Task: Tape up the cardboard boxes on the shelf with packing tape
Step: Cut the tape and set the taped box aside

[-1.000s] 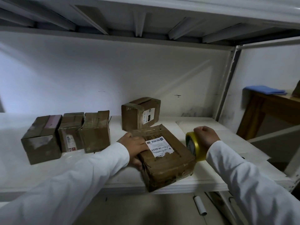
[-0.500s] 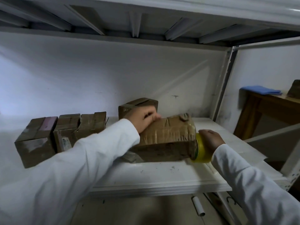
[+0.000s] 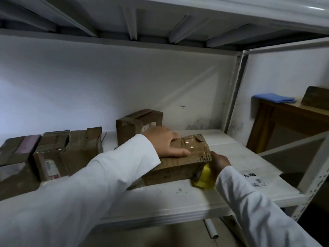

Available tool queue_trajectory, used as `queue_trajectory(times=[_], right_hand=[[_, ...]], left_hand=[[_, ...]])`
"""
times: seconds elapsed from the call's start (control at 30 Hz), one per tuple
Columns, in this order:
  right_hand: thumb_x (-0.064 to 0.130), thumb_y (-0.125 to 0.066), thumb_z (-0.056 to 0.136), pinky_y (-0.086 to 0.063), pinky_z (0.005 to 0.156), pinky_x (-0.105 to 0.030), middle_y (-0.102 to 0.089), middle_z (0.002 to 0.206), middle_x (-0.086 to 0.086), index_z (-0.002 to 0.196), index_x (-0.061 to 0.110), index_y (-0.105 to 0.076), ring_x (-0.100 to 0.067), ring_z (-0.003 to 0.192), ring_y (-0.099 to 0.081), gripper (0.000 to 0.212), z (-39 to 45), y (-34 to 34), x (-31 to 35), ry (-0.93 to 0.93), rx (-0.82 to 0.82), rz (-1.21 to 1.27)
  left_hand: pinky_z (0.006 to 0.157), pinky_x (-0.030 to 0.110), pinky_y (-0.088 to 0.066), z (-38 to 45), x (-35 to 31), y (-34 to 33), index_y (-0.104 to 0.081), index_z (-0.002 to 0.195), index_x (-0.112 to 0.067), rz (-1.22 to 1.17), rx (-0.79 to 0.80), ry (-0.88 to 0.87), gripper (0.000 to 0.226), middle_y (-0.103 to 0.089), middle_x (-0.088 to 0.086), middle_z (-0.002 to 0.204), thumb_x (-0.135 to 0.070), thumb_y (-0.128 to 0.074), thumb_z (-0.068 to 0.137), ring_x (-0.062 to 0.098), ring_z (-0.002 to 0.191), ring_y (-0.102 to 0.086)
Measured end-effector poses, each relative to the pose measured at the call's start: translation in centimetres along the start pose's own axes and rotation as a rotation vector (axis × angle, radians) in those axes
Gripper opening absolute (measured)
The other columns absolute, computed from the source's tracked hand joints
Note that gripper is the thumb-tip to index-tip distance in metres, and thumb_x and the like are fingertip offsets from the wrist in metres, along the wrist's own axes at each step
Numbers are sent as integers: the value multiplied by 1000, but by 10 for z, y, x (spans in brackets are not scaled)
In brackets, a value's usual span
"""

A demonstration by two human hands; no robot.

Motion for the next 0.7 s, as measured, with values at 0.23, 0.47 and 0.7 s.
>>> queue_trajectory(times=[0.23, 0.47, 0.7], right_hand=[[11, -37, 99, -40, 92, -29, -56, 126, -18, 127, 4, -53, -32, 118, -51, 33, 2, -16, 15, 136, 37, -96], [19, -38, 100, -36, 97, -36, -53, 127, -25, 121, -8, -53, -38, 116, -48, 38, -9, -22, 19, 64, 67, 166], [29, -45, 97, -36, 87, -34, -55, 123, -13, 123, 12, -56, -26, 95, -49, 33, -12, -3, 17, 77, 65, 305]], left_hand=[[98, 39, -40, -2, -9, -13, -16, 148, -30, 139, -28, -6, 70, -38, 2, 145, -51, -49, 91, 28, 117, -52], [106, 52, -32, -12, 9, -30, 4, 151, -29, 265, 95, 182, 91, -12, 3, 156, -52, -56, 86, 33, 136, -27], [107, 35, -38, -32, 99, 4, -42, 142, -19, -834, 324, 534, 74, -54, 4, 134, -36, -74, 77, 25, 123, -52]])
Point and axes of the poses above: each hand's wrist, its own z-axis towards the middle knuckle, its own y-axis out of the back of the hand, x = y × z, the point moved 5 cm from there along z, towards the middle knuckle
